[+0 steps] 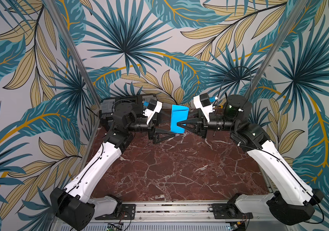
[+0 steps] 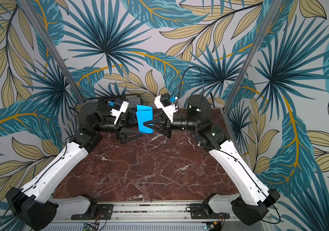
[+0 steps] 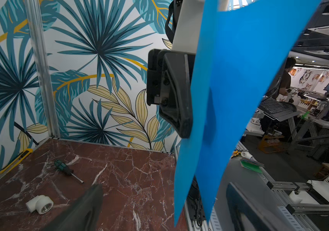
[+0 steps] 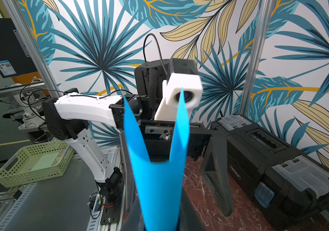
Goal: Fold the square paper along the opposite sides
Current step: Fold the paper.
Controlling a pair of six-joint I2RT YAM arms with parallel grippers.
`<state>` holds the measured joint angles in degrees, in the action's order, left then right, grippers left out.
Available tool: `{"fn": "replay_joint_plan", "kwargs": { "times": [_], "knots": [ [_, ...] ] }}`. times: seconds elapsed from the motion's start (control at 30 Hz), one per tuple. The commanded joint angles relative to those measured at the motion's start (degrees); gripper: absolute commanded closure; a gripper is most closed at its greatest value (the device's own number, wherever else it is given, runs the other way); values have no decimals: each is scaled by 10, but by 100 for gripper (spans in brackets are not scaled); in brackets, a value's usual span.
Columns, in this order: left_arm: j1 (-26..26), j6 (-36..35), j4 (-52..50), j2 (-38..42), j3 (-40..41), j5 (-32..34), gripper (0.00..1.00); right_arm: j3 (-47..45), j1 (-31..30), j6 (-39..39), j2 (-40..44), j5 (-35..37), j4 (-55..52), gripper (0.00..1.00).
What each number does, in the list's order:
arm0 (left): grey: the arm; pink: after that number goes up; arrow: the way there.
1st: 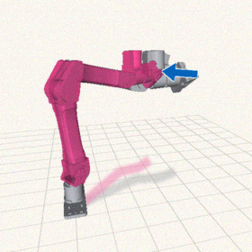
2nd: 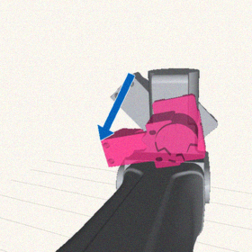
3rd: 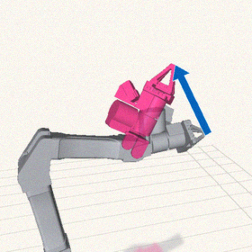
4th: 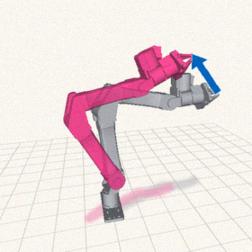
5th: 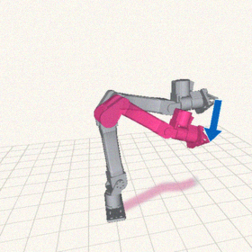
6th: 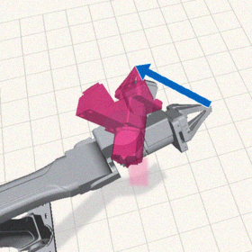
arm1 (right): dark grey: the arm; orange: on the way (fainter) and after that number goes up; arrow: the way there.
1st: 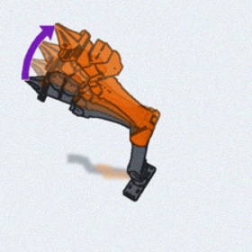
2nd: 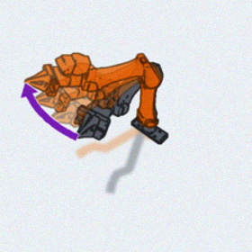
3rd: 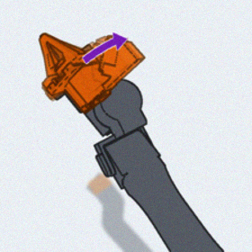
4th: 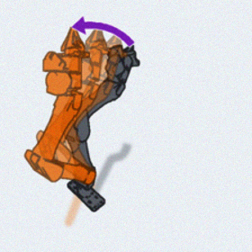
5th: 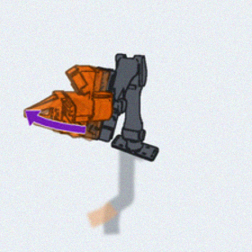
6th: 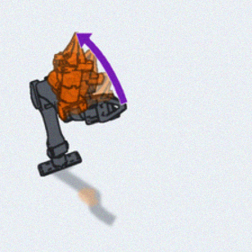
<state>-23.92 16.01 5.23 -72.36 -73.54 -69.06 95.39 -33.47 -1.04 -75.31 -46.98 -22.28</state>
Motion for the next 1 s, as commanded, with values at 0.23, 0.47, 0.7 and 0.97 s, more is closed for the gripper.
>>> {"fn": "replay_joint_plan", "kwargs": {
  "times": [0.23,0.47,0.7,0.97],
  "knots": [
    [-3,-12,15,47,-10,9,9,8,-3,0,-16,-11,-1,77],
    [-7,-16,12,43,-9,24,19,8,-3,1,-19,-10,-1,77],
    [-10,-16,12,43,-10,34,32,8,-3,2,-23,-10,0,77],
    [-10,-17,12,45,-12,39,47,7,-4,2,-24,-11,0,77]
  ]
}}
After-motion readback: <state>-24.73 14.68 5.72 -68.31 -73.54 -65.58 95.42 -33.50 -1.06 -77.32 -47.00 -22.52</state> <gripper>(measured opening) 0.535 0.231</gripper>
